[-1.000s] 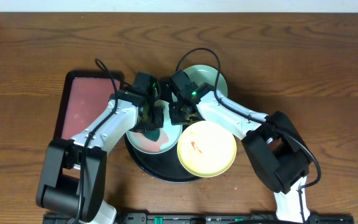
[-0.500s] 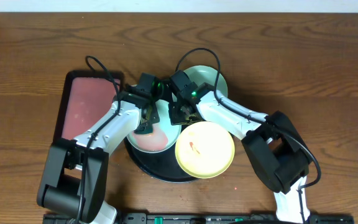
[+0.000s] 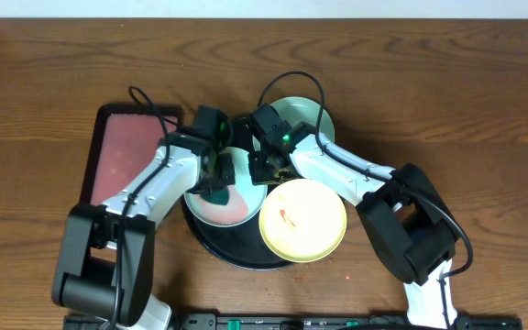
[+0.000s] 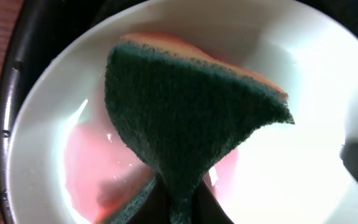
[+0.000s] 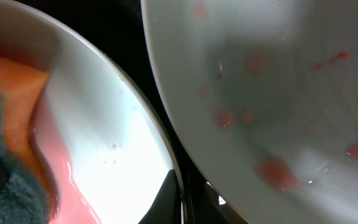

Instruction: Clean dirty plates on tray and stack at the side

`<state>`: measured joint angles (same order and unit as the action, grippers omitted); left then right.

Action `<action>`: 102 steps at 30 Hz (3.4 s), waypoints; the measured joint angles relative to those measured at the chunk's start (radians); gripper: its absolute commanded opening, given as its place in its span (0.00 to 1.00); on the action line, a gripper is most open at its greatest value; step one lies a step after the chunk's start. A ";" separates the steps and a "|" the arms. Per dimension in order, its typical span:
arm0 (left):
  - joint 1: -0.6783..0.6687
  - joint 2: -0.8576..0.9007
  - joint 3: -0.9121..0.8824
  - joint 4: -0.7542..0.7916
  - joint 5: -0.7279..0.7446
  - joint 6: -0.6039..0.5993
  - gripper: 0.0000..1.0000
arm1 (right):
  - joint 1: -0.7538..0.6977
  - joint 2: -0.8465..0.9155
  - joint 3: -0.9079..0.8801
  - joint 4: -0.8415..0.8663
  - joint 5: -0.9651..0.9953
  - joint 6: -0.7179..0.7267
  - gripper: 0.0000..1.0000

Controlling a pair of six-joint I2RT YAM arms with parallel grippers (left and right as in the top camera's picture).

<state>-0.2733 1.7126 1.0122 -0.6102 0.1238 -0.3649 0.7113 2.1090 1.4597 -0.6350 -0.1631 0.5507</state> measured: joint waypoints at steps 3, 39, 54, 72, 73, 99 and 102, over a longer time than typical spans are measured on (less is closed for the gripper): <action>0.040 -0.014 0.018 -0.018 0.049 -0.002 0.07 | -0.002 0.003 0.002 0.000 -0.009 0.000 0.01; 0.542 -0.306 0.096 -0.187 0.004 0.026 0.08 | 0.249 -0.322 0.015 -0.063 0.853 -0.271 0.01; 0.542 -0.253 0.096 -0.190 0.004 0.026 0.08 | 0.490 -0.322 0.015 0.001 1.557 -0.329 0.01; 0.542 -0.247 0.096 -0.194 0.004 0.051 0.07 | 0.448 -0.322 0.016 -0.134 1.201 -0.250 0.01; 0.542 -0.247 0.096 -0.194 0.004 0.051 0.07 | 0.430 -0.322 0.016 -0.137 1.141 -0.243 0.01; 0.542 -0.247 0.096 -0.195 0.004 0.052 0.08 | -0.756 -0.624 0.005 -0.404 0.024 -0.172 0.01; 0.542 -0.247 0.096 -0.195 0.004 0.051 0.07 | -0.840 -0.610 -0.053 -0.405 0.028 -0.176 0.01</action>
<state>0.2691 1.4654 1.1084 -0.8051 0.1276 -0.3134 -0.1284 1.4994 1.4071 -1.0401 -0.1352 0.3744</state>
